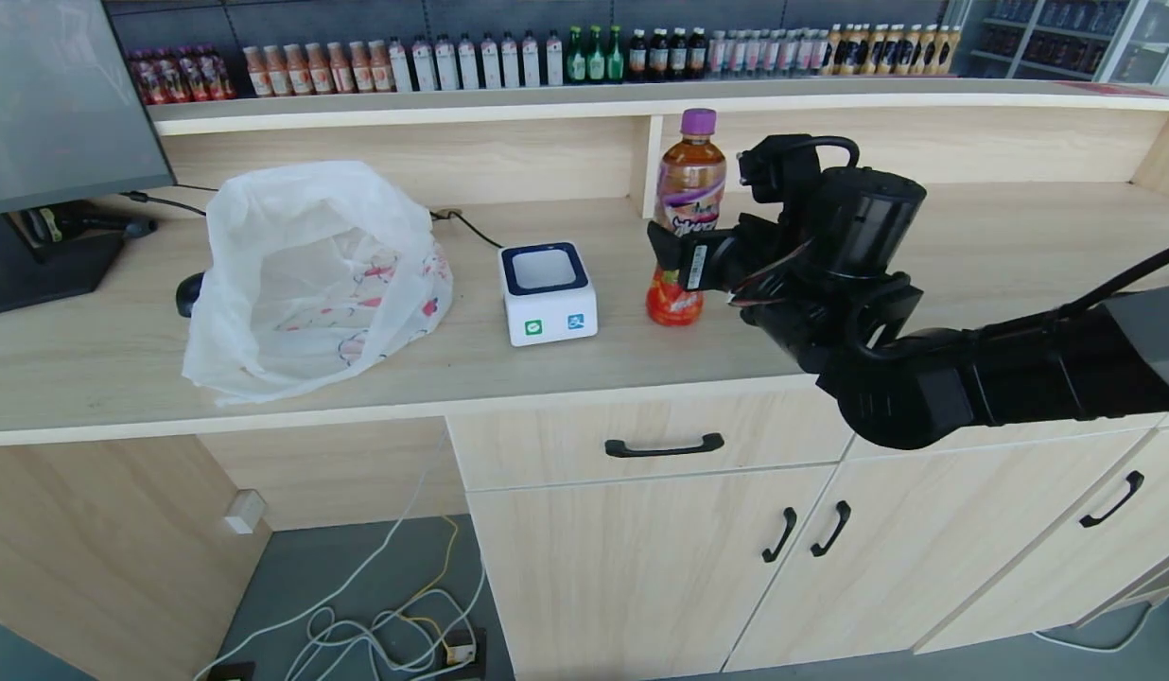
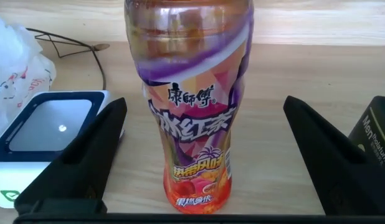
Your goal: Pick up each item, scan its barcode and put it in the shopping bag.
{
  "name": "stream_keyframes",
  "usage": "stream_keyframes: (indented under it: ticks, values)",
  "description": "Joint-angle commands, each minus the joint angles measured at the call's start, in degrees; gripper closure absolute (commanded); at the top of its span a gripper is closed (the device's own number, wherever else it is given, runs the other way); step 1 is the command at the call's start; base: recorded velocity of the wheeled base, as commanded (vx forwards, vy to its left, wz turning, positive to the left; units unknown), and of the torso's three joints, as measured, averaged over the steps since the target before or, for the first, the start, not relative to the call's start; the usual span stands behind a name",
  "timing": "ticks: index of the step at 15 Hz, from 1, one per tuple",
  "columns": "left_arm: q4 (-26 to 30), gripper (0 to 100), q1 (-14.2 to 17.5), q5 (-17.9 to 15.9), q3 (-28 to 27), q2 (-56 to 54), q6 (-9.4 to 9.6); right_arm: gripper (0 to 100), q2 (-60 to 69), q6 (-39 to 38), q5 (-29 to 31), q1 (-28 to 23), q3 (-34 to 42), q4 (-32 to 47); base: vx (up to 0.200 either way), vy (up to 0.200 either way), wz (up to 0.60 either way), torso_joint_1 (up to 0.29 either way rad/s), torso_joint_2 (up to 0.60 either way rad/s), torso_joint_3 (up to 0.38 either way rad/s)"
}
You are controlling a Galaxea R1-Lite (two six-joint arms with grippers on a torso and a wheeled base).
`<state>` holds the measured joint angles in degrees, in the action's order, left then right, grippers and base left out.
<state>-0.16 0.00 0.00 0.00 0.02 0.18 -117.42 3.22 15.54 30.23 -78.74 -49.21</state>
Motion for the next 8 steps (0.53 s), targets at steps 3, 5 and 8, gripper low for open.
stream_keyframes:
  ticks: [3,5,8]
  values:
    - [-0.02,0,0.0,0.0,0.0,-0.02,-0.01,0,-2.64,0.03,0.19,-0.53,-2.21,-0.09,0.0,0.0,0.0,0.0,0.0,0.0]
    - [-0.02,0,0.0,0.0,0.0,-0.02,-0.01,0,-4.13,0.03,0.19,-0.79,-4.32,-0.09,0.0,0.0,0.0,0.0,0.0,0.0]
    - [-0.02,0,0.0,0.0,0.0,-0.02,-0.01,0,-6.24,0.21,0.19,-0.79,-7.66,-0.09,0.0,0.0,0.0,0.0,0.0,0.0]
